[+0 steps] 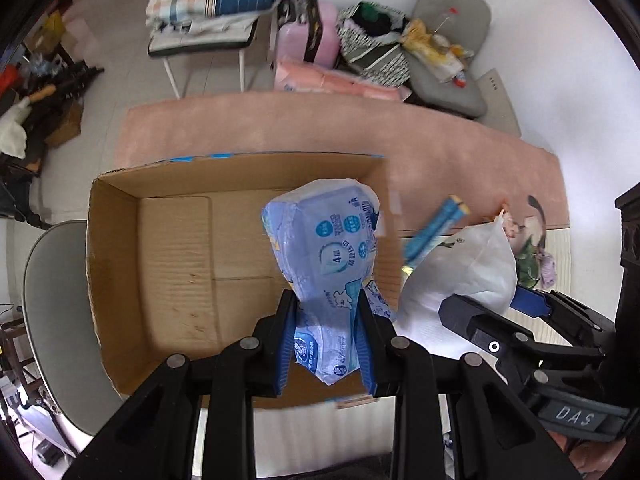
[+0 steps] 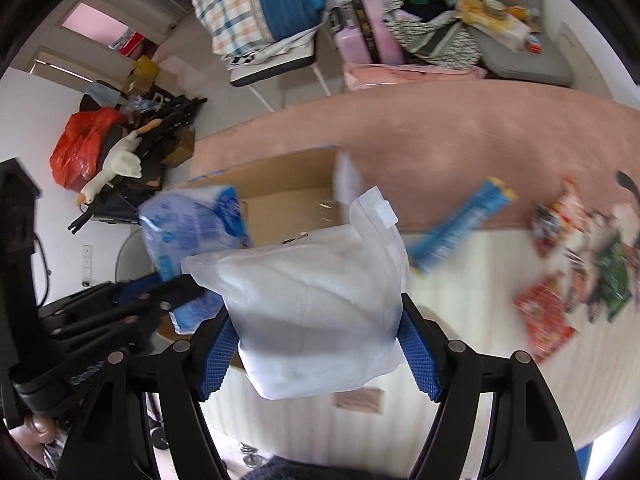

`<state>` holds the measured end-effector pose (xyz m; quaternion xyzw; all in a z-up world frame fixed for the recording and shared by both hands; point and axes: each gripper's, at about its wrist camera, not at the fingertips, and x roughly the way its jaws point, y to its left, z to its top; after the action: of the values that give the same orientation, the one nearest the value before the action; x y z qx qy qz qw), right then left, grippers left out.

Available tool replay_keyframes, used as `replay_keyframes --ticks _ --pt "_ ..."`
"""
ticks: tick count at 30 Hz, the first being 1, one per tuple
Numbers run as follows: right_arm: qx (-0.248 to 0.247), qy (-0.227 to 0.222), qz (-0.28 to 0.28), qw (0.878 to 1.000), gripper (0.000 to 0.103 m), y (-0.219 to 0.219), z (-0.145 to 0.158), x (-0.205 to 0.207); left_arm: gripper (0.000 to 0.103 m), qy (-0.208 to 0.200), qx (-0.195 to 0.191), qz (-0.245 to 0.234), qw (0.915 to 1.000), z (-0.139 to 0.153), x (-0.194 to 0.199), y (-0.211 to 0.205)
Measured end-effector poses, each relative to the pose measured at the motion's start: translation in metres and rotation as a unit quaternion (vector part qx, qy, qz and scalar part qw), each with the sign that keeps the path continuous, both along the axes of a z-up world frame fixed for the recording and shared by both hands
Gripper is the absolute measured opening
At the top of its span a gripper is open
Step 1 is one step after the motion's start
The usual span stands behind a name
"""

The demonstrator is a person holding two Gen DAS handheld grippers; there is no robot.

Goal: Organize soft objects
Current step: 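Carry the wipe pack with the left tool while the right tool carries the white bag to the box, then open both tools to drop the wipe pack and white bag into the box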

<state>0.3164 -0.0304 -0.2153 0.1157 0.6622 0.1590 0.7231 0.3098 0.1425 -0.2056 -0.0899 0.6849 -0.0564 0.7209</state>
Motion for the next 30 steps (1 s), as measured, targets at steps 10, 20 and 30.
replay_keyframes --ticks 10,20,30 --pt "-0.046 0.039 -0.005 0.998 0.076 0.095 -0.071 0.06 0.025 0.081 -0.041 -0.01 0.9958 -0.081 0.061 0.073" --pt "-0.127 0.06 0.006 0.99 0.076 0.135 -0.133 0.085 0.025 0.146 -0.034 -0.032 0.9881 -0.151 0.068 0.081" --pt "-0.128 0.051 0.003 0.99 0.087 0.135 -0.146 0.09 0.033 0.133 -0.008 -0.019 0.9909 -0.126 0.051 0.083"
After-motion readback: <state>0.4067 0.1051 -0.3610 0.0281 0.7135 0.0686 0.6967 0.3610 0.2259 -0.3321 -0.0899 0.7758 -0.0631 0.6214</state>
